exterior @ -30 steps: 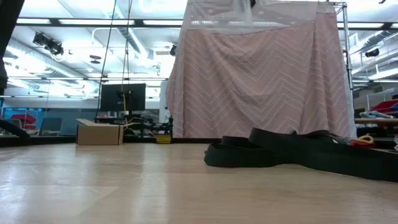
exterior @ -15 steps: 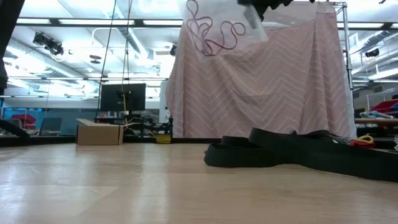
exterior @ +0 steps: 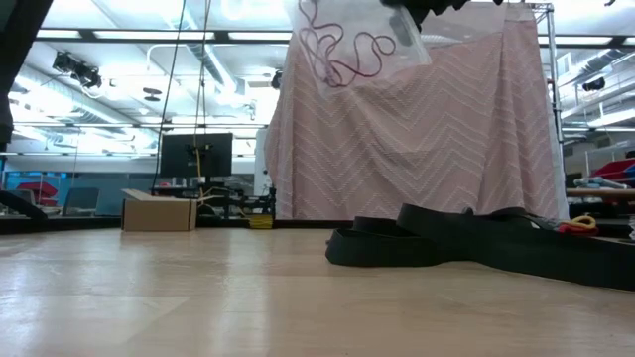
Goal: Sort rubber bands
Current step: Close the transparent zip bag
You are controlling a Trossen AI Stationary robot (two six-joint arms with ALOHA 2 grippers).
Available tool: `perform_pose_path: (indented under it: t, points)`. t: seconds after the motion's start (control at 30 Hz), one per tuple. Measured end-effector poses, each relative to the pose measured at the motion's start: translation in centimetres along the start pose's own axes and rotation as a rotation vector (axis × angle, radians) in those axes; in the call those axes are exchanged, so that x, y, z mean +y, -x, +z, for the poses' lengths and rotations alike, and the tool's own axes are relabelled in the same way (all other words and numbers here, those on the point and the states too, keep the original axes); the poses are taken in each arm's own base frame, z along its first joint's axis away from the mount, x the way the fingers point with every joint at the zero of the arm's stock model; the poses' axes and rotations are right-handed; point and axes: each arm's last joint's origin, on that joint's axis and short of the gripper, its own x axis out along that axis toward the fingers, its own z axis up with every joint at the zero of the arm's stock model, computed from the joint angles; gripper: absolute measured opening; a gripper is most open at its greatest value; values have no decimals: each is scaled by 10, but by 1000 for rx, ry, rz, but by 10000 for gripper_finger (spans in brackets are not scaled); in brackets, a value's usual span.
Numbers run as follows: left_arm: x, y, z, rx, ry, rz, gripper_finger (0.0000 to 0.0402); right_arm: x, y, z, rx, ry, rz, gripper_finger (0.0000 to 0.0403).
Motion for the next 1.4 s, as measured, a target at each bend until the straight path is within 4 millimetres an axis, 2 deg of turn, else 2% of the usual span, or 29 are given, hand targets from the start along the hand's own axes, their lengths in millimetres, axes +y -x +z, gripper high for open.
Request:
perform_pose_path:
  t: [0.07,0.13,0.33,0.6,0.7,0.87,1.1,1.17,1.4]
  points:
    - [-1,1,0,3,-10,1,35,-2,2,0,-1,-7,-6,0]
    - [-1,1,-1,11,-13,1,12,-4,3,0,-4,-10,-9,0]
    - [-1,2,-1,12,-14,1,3,-8,8,3,-47,4,22,15]
    - [-1,2,-3,36,-21,-10,2,-10,20,17,-177,3,74,107]
    - [-1,2,-3,32,-29,-8,1,-10,21,18,-187,-10,76,122]
    - [-1,2,-3,29,-42,-8,1,-10,21,18,-186,-16,64,101]
    - [-1,2,-2,23,-42,-7,1,-11,20,18,-187,5,49,8]
    - [-1,2,-2,19,-44,-6,0,-10,21,18,-188,10,55,13]
    - [-1,2,0,4,-44,-9,0,-10,20,18,-190,-2,54,76]
